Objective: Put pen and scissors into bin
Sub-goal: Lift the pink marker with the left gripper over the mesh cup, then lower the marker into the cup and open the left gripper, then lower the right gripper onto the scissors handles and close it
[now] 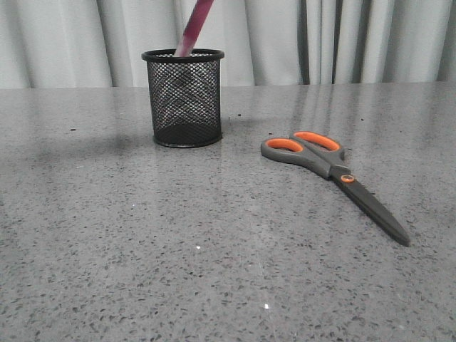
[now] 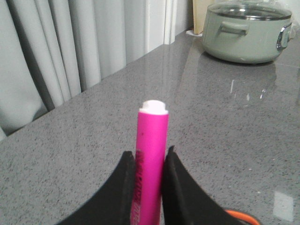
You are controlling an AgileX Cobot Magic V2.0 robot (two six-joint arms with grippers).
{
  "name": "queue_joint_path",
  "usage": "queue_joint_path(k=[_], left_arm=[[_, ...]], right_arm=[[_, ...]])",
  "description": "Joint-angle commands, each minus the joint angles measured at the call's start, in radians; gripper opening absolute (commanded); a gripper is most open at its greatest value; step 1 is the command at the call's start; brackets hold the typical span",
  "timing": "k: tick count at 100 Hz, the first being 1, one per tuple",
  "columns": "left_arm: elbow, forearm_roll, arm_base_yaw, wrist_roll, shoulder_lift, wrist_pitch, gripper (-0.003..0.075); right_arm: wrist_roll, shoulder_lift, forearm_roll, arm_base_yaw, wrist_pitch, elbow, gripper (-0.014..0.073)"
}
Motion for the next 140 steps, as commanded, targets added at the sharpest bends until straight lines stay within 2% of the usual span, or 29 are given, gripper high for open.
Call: queue_joint_path(k=[1,7,12,19,29,34,39,49,55,64,76,88,112,130,140], left_arm=[[-0.038,-0.081,0.003,0.005,-0.024,0.024,-0.0018],[-0.038,-0.081,0.003,0.005,-0.013,0.024,-0.0006],[-0.038,-0.081,0.003,0.005,-0.01,0.019,0.0037],[-0.038,-0.081,0.003,0.004,-0.01,0.007,0.016],[-0.038,-0.081,0.011,-0.003,-0.023,0.008,0.0409],[-0.038,-0.081,0.021,-0.005,-0.042,0.013,0.0489],[-0.038,-0.081,0.032,-0.005,-0.066,0.029,0.0517],[-0.038,-0.081,0.067,-0.005,-0.138,0.074,0.0468],[-0.038,-0.078,0.09,-0.013,-0.2,0.117,0.0388],[-0.038,-0.045,0.122,-0.122,-0.308,0.147,0.0249],[-0.033,0.1,0.131,-0.242,-0.461,0.142,0.0139],[0.016,0.212,0.129,-0.315,-0.645,0.128,0.0126],[0.282,0.236,0.129,-0.349,-1.031,0.017,0.0126],[0.478,0.225,0.129,-0.349,-1.32,-0.171,0.0126],[0.527,0.211,0.129,-0.349,-1.424,-0.245,0.0126]], right_arm=[[-0.012,0.002,-0.007,0.002,-0.059,-0.034,0.0412],[-0.012,0.002,-0.005,0.002,-0.056,-0.034,0.0412],[-0.012,0.002,-0.005,0.002,-0.055,-0.034,0.0412],[-0.012,0.002,-0.005,0.002,-0.051,-0.034,0.0412],[-0.012,0.002,-0.005,0.002,-0.051,-0.034,0.0412],[-0.012,0.002,-0.005,0.002,-0.051,-0.034,0.0412],[-0.012,0.002,-0.005,0.002,-0.051,-0.034,0.0412],[-0.012,0.002,0.003,0.002,-0.055,-0.034,0.0412],[-0.012,0.002,0.037,0.003,-0.066,-0.036,0.0412],[-0.036,0.008,0.11,0.037,-0.087,-0.058,0.0412],[-0.073,0.056,0.141,0.115,-0.091,-0.107,0.0412],[-0.073,0.156,0.09,0.192,-0.033,-0.188,0.0412],[-0.07,0.449,-0.109,0.202,0.324,-0.456,0.0412],[-0.059,0.603,-0.122,0.19,0.35,-0.574,0.0414],[-0.034,0.656,-0.06,0.142,0.356,-0.596,0.0414]])
